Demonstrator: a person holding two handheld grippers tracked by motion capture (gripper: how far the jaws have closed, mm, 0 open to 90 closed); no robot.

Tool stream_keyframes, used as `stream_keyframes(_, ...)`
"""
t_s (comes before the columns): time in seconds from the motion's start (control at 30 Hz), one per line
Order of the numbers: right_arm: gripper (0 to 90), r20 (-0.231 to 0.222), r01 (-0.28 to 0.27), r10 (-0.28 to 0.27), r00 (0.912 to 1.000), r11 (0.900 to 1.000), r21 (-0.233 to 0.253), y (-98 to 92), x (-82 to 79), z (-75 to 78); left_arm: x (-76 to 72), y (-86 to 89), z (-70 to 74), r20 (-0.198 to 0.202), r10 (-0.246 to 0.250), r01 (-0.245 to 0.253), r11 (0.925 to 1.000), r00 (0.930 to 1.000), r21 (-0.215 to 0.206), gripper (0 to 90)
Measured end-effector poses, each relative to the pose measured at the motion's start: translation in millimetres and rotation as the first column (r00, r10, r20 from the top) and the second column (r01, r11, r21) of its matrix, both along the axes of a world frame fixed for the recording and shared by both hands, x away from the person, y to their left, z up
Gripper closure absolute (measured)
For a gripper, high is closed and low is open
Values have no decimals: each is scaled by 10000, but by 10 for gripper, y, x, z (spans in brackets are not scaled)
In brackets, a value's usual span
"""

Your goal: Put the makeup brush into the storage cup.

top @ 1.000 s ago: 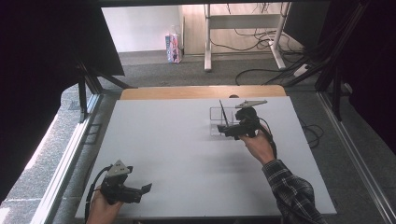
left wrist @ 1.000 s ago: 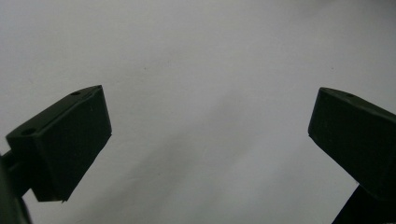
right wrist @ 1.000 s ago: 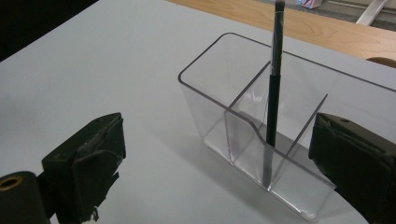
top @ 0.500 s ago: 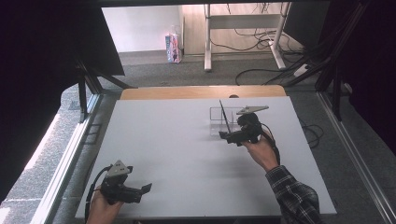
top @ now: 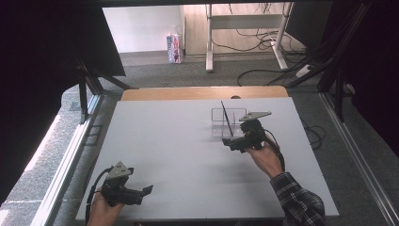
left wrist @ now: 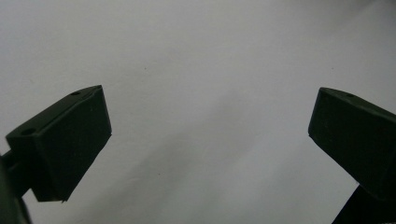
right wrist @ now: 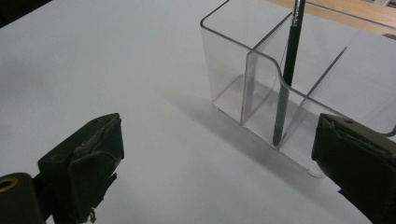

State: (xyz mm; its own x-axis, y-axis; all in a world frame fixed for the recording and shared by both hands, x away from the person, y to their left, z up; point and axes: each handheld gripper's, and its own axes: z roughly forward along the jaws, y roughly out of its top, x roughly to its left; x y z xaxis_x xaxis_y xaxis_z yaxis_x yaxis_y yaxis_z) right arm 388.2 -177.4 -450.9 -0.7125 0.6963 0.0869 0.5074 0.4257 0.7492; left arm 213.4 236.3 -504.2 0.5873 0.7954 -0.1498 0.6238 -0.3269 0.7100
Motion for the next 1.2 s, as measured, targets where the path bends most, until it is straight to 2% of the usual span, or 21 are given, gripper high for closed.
stream_keyframes(0.47, 3, -71, -251, 249, 9997, 9992, -311, 30, -112, -68, -1, 1, 1, 8, -9, 9, 10000, 10000, -6, 0)
stream_keyframes(0.77, 0, -159, -366, 362, 9992, 9990, -238, 26, -181, -81, -1, 4, 2, 25, -30, 30, 10000, 10000, -11, 0)
stream_keyframes(1.03, 0, -134, -385, 382, 9992, 9990, -234, 17, -233, -80, -3, 2, 2, 14, -8, 8, 10000, 10000, -10, 0)
stream_keyframes(1.2, 0, 4, -367, 368, 9993, 9984, -426, 26, -281, -90, -1, 4, 1, 21, -34, 34, 10000, 10000, -6, 0)
